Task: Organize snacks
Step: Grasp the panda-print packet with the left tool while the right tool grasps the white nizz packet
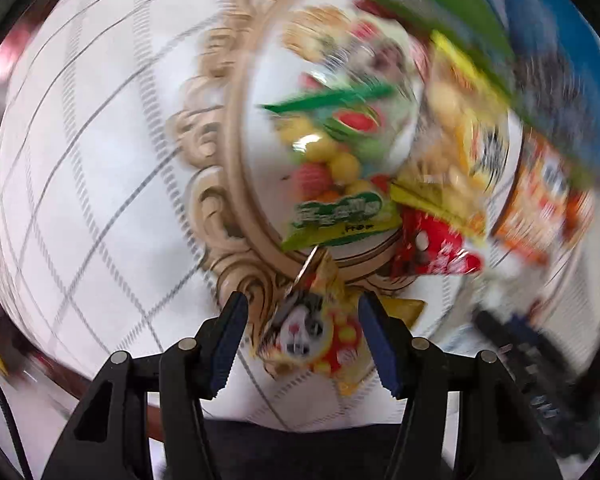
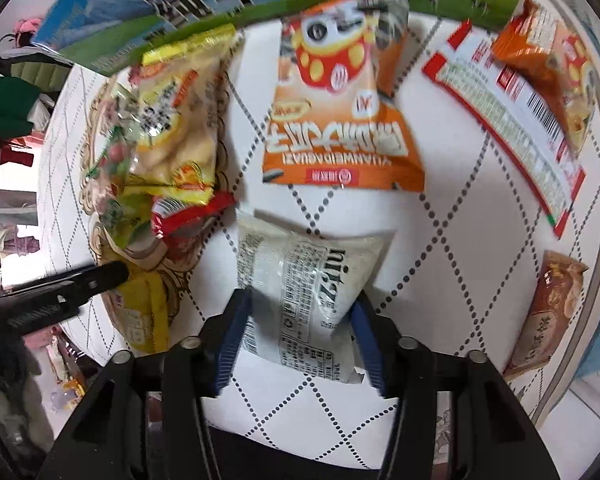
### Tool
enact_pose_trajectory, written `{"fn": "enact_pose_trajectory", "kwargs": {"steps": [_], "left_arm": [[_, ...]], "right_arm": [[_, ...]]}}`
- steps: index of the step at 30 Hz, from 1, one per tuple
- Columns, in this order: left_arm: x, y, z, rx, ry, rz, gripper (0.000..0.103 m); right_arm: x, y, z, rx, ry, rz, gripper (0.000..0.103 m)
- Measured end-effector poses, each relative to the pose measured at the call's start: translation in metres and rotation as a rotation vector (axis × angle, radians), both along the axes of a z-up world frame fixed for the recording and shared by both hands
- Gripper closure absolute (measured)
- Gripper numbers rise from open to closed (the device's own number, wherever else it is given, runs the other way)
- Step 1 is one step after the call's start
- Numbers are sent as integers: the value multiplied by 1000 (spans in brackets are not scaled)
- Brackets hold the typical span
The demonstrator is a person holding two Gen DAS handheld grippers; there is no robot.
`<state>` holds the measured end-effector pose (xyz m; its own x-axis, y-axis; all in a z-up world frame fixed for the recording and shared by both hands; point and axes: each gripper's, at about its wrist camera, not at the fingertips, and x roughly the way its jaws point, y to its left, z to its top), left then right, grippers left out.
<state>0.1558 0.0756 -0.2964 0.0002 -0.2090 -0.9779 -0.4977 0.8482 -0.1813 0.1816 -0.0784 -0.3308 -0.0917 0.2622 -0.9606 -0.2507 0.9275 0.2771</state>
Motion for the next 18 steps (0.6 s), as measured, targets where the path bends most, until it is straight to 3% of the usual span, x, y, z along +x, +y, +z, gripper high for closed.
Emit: {"fn": "enact_pose_trajectory", "kwargs": {"steps": [2,4,7,12,18], "left_arm": [[-11,-4,13,-2,-67,-48,48],[-12,-21,21,32,-100,-210,47],[-14,-57,19,146,-81,-474,46],[-37,-116,-10,309,-21,-879,46],[-55,-157,-33,373,10,-1069,46]], "right_arm": [[1,0,0,26,7,-14,32],[2,3,-1,27,19,-24,32],[0,8,-1,44,43,-33,32],[-5,0,-5,35,57,-15,32],[-12,-11,-7,20,57,-25,32]]}}
